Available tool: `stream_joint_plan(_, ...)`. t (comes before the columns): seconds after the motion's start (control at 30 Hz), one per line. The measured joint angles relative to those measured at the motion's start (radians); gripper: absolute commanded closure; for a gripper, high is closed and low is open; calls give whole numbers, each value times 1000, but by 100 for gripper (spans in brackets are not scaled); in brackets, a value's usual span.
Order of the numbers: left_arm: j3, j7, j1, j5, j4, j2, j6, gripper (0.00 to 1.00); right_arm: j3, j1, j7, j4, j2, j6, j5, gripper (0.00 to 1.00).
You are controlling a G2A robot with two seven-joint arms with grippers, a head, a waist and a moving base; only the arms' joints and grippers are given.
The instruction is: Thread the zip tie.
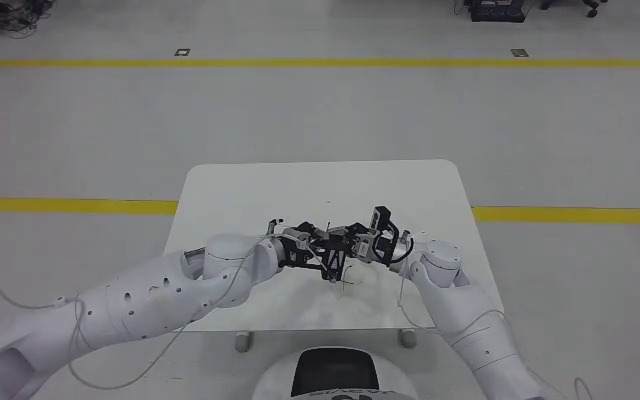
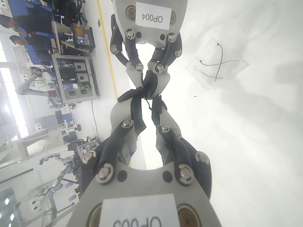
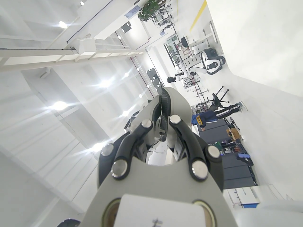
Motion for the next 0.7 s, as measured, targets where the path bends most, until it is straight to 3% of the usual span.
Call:
stream_joint_plan(0.1, 2, 1, -2, 0, 1, 0, -1, 98, -4, 1, -1, 1, 2, -2, 4, 100)
stream_joint_plan(0.37, 9, -1, -6, 0, 2, 0, 1, 100, -13, 3, -4, 2, 8, -8, 14, 100)
stream_joint_plan(0.43, 10, -1, -6, 0, 3, 0, 2, 100, -15, 4, -4, 2, 9, -10, 16, 53)
stream_joint_plan(0.47, 10, 0, -6, 0, 3, 0, 3, 100, -15, 4, -4, 2, 10, -11, 17, 0)
stream_joint_plan(0.7, -19, 13, 17, -16, 11, 5, 17, 100, -12, 0, -11, 4, 17, -32, 17, 0)
